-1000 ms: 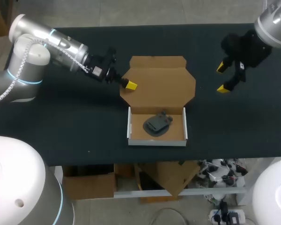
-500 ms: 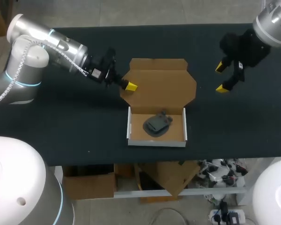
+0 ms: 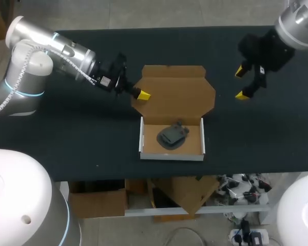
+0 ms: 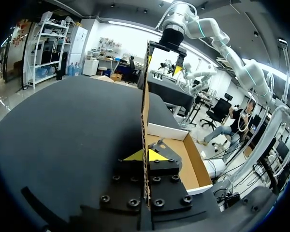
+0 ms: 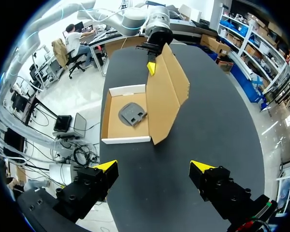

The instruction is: Assemble the packaging by folding the flat box into shape, placing the metal phone stand inside, and closing the box properly

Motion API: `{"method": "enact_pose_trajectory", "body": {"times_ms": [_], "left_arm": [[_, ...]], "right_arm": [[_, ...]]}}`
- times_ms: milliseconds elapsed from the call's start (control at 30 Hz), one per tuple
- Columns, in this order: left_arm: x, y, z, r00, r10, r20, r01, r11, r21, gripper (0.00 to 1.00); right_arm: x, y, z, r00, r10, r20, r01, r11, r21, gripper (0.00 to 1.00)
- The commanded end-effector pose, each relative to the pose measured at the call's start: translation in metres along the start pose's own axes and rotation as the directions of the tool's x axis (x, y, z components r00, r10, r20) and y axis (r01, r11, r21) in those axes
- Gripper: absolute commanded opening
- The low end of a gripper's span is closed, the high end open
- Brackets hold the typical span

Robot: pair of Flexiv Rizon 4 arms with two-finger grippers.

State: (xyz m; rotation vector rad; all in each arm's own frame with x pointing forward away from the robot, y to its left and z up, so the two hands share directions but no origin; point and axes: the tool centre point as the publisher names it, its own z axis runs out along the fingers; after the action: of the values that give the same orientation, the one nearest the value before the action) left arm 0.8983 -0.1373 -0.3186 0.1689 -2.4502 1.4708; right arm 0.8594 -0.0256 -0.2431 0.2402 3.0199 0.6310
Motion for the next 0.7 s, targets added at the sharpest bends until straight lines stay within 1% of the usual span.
{"method": "enact_pose_trajectory", "body": {"times_ms": [33, 667, 700], "left_arm": [[0.0, 0.001, 0.0, 1.0, 0.0, 0.0, 0.0, 1.0, 0.0, 0.0], [0.0, 0.001, 0.0, 1.0, 0.0, 0.0, 0.0, 1.0, 0.0, 0.0], [0.002, 0.002, 0.0, 1.0, 0.016, 0.009, -0.016, 1.0, -0.002, 0.0]], "right_arm": [[0.005, 0.005, -0.003, 1.0, -0.003, 0.015, 0.003, 1.0, 0.01, 1.0], [0.007, 0.026, -0.005, 0.999, -0.04, 0.03, 0.039, 0.999, 0.029, 1.0], [0.007, 0.026, -0.005, 0.999, -0.042, 0.031, 0.041, 0.999, 0.031, 1.0]]}}
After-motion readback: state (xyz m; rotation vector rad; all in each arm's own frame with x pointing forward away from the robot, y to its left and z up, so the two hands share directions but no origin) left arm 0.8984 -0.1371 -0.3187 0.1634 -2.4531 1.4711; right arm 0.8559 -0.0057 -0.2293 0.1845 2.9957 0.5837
